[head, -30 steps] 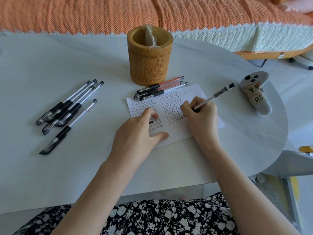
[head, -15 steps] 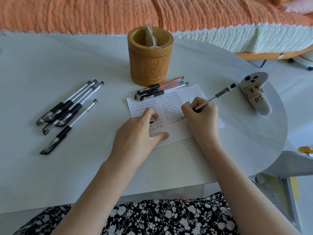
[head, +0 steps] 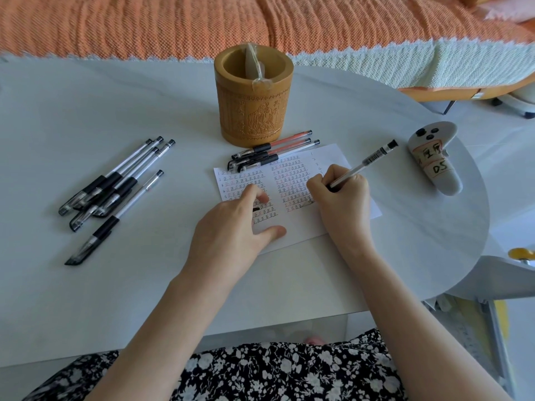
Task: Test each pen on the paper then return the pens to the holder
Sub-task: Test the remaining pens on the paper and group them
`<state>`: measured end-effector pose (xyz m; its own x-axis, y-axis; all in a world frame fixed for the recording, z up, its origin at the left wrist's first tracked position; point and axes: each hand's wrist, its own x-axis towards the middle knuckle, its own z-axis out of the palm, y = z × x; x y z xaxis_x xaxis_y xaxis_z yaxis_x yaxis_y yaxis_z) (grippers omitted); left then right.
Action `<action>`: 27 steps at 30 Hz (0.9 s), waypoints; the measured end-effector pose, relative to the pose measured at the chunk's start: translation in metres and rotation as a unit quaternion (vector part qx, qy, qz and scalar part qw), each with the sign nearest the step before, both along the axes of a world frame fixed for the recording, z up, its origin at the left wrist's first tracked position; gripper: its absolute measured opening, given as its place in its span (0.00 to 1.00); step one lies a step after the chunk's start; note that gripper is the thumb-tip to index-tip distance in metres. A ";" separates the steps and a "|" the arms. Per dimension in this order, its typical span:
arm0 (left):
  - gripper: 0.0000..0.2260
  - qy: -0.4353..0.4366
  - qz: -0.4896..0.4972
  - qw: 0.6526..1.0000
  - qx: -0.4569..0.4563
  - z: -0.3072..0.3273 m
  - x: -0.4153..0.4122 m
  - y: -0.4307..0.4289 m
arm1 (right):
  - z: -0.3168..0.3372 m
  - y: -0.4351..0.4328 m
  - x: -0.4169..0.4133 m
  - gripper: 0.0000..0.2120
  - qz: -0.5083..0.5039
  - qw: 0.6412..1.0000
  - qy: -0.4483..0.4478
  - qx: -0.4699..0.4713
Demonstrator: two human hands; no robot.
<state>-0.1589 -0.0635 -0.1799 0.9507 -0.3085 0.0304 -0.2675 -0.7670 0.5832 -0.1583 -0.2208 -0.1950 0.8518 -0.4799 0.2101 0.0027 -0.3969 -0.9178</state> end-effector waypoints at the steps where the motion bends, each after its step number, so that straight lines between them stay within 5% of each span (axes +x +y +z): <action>1: 0.20 0.000 0.001 1.000 -0.001 0.000 0.000 0.000 | 0.000 0.000 0.000 0.16 -0.001 1.000 0.000 0.001; 18: 0.16 0.022 -0.014 0.999 -0.034 0.007 -0.002 0.004 | -0.001 -0.004 0.000 0.16 -0.033 0.999 0.002 0.024; 21: 0.11 0.083 -0.045 0.986 -0.135 0.012 -0.004 0.007 | 0.007 -0.010 0.000 0.18 0.006 0.984 -0.013 0.176; 23: 0.11 0.166 -0.080 0.961 -0.205 0.015 -0.006 0.008 | 0.014 -0.011 0.000 0.18 0.101 0.942 -0.012 0.319; 27: 0.17 0.226 -0.130 0.924 -0.281 0.014 -0.006 0.009 | 0.020 -0.008 -0.006 0.11 0.204 0.896 0.026 0.395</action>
